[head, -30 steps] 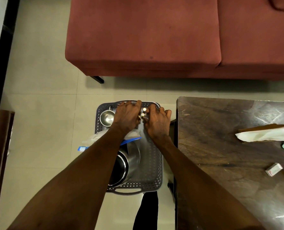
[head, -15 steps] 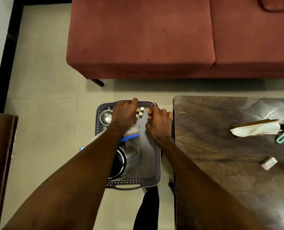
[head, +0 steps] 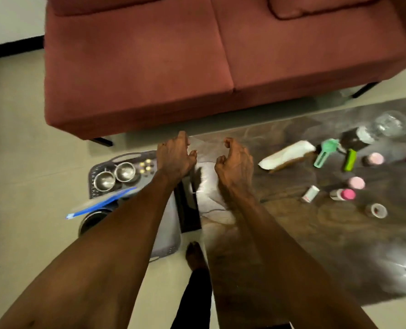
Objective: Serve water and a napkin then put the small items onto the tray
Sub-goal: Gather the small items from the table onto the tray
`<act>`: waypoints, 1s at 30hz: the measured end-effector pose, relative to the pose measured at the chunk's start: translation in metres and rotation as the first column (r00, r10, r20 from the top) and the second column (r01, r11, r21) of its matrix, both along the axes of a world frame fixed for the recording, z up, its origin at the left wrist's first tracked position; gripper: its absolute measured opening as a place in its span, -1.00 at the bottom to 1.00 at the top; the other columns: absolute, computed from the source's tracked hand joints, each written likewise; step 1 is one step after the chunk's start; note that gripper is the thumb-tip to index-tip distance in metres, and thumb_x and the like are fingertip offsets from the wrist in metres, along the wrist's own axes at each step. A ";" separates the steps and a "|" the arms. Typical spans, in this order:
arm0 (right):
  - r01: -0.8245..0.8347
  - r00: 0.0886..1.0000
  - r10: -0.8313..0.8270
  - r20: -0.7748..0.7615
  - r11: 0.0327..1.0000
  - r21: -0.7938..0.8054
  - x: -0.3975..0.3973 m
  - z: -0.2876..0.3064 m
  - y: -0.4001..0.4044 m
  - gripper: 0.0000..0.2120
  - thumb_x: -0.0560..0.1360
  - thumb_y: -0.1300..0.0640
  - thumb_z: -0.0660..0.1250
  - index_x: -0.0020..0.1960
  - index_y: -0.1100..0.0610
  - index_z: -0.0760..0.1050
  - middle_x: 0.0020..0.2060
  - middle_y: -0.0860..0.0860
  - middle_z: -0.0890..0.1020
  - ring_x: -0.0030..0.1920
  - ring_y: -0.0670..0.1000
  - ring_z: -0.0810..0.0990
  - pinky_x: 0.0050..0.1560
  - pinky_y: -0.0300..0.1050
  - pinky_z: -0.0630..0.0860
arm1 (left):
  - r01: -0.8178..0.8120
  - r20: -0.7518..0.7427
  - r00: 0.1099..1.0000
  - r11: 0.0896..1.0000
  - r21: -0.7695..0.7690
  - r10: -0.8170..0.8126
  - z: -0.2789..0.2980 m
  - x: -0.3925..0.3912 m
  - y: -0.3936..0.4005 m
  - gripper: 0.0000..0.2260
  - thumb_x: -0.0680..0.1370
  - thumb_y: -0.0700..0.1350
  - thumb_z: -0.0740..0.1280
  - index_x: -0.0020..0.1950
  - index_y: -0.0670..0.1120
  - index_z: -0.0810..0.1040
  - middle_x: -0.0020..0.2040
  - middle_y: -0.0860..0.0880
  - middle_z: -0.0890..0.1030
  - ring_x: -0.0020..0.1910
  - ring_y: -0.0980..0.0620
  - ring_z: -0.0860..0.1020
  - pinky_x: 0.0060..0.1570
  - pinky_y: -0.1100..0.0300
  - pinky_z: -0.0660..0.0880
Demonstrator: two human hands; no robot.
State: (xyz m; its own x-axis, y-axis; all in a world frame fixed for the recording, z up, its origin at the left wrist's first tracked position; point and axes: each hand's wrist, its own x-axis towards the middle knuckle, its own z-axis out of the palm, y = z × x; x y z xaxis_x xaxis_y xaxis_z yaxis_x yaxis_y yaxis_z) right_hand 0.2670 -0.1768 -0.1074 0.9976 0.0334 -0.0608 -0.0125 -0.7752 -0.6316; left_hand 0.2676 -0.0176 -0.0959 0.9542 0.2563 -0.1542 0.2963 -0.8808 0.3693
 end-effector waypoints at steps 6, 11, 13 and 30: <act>0.123 0.987 -0.134 -0.090 0.986 -0.115 -0.002 0.009 -0.140 -0.42 0.44 0.14 0.37 0.43 0.17 0.34 0.30 0.16 0.51 0.27 0.21 0.46 0.26 0.11 0.37 | 0.114 -0.018 0.993 0.978 -0.175 -0.119 -0.004 0.003 -0.145 -0.76 0.46 0.03 0.45 -0.02 -0.01 0.45 -0.10 0.01 0.58 -0.10 -0.03 0.55 0.00 0.00 0.51; 0.244 0.958 -0.268 -0.102 0.949 -0.201 -0.009 0.000 -0.247 -0.41 0.30 0.07 0.30 0.31 0.22 0.43 0.09 0.22 0.57 0.09 0.30 0.50 0.09 0.16 0.47 | 0.162 -0.116 0.974 0.955 -0.249 -0.196 -0.013 0.004 -0.256 -0.76 0.46 0.05 0.44 0.00 0.02 0.45 -0.04 0.00 0.59 -0.06 -0.06 0.55 -0.10 0.09 0.48; 0.290 0.940 -0.321 -0.113 0.929 -0.230 -0.008 -0.003 -0.285 -0.46 0.30 0.05 0.34 0.25 0.17 0.44 0.08 0.18 0.56 0.11 0.27 0.50 0.07 0.14 0.49 | 0.169 -0.132 0.969 0.949 -0.267 -0.210 -0.015 0.006 -0.297 -0.75 0.46 0.04 0.45 0.02 0.00 0.47 -0.02 -0.01 0.59 -0.02 -0.06 0.56 -0.03 0.06 0.49; 0.256 0.928 -0.298 -0.221 0.946 -0.200 0.064 -0.067 -0.413 -0.73 0.42 0.09 0.32 0.09 0.14 0.50 0.04 0.13 0.63 0.10 0.23 0.57 0.09 0.11 0.47 | 0.067 -0.205 0.976 0.996 -0.053 -0.076 -0.060 0.083 -0.409 -0.67 0.52 0.06 0.38 0.10 -0.17 0.49 0.05 -0.18 0.60 0.08 -0.23 0.57 -0.01 -0.05 0.51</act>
